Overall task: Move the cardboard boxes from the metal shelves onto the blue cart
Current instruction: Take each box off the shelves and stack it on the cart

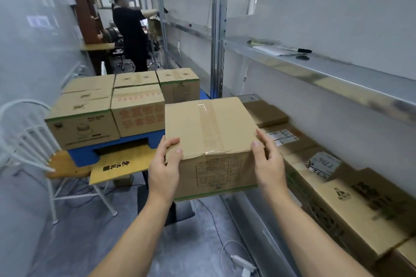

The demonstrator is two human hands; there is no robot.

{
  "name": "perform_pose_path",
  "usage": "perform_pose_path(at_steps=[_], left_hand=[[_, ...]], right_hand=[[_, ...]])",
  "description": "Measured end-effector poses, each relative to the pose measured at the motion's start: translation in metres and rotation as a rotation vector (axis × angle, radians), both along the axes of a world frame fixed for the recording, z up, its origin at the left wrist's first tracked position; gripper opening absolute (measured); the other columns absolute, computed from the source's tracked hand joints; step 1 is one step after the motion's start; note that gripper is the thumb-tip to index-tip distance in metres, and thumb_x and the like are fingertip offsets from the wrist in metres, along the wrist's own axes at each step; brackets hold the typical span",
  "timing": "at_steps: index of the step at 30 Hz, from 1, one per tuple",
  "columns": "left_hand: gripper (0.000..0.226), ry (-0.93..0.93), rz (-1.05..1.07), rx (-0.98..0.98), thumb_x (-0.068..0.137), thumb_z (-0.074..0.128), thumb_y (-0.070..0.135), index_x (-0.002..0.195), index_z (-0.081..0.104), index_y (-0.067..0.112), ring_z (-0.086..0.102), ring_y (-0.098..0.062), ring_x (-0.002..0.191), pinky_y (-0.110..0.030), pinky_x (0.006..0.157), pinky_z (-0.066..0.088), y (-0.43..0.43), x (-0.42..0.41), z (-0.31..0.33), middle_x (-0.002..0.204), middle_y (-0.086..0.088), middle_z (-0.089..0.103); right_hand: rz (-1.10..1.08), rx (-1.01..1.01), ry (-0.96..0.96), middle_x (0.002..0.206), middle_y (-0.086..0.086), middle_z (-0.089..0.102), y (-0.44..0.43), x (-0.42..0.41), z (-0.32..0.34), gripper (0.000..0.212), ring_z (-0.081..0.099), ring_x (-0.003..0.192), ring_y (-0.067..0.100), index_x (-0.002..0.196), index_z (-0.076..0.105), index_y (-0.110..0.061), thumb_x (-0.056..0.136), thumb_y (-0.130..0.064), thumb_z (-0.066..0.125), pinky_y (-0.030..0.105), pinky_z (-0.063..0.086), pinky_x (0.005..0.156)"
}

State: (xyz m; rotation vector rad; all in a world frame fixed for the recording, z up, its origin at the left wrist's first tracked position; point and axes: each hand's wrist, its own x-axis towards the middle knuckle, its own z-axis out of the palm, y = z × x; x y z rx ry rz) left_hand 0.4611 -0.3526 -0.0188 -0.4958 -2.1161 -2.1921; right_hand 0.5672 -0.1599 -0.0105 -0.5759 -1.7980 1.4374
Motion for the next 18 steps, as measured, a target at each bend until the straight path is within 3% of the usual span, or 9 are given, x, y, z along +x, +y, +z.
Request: perform_pose_path(at_steps=[3,6,11,18], left_hand=[[0.023,-0.014,0.016,-0.024,0.082,0.054,0.043,0.100,0.066,0.052,0.046,-0.021,0.135,-0.053,0.107,0.042,0.006,-0.021,-0.003,0.138,0.002,0.058],[0.023,-0.021,0.035,-0.043,0.083,0.053,0.040,0.099,0.066,0.052,0.048,-0.022,0.133,-0.052,0.107,0.042,0.013,-0.047,-0.008,0.136,0.003,0.059],[0.028,-0.036,0.027,-0.066,0.077,0.053,0.050,0.102,0.065,0.050,0.047,-0.022,0.134,-0.053,0.107,0.042,0.029,-0.103,-0.015,0.139,0.003,0.057],[0.027,-0.036,-0.016,-0.057,0.077,0.055,0.051,0.102,0.065,0.050,0.045,-0.018,0.136,-0.052,0.108,0.041,0.055,-0.200,-0.017,0.145,0.006,0.051]], right_hand=[[0.031,-0.014,-0.014,0.129,-0.026,0.050,0.008,-0.024,-0.004,0.043,0.047,0.120,-0.003,0.143,0.047,-0.038,0.101,-0.032,0.052,0.021,0.034,0.098],[0.042,-0.034,-0.016,0.124,-0.033,0.052,0.017,-0.053,-0.012,0.040,0.049,0.117,-0.010,0.139,0.051,-0.039,0.100,-0.031,0.053,0.024,0.038,0.101],[0.022,-0.061,-0.001,0.134,-0.016,0.056,0.032,-0.109,-0.019,0.037,0.050,0.125,0.003,0.137,0.053,-0.038,0.101,-0.028,0.053,0.026,0.038,0.105],[0.013,-0.072,-0.008,0.133,-0.019,0.058,0.058,-0.199,-0.016,0.031,0.050,0.125,0.002,0.126,0.054,-0.049,0.101,-0.031,0.052,0.031,0.041,0.106]])
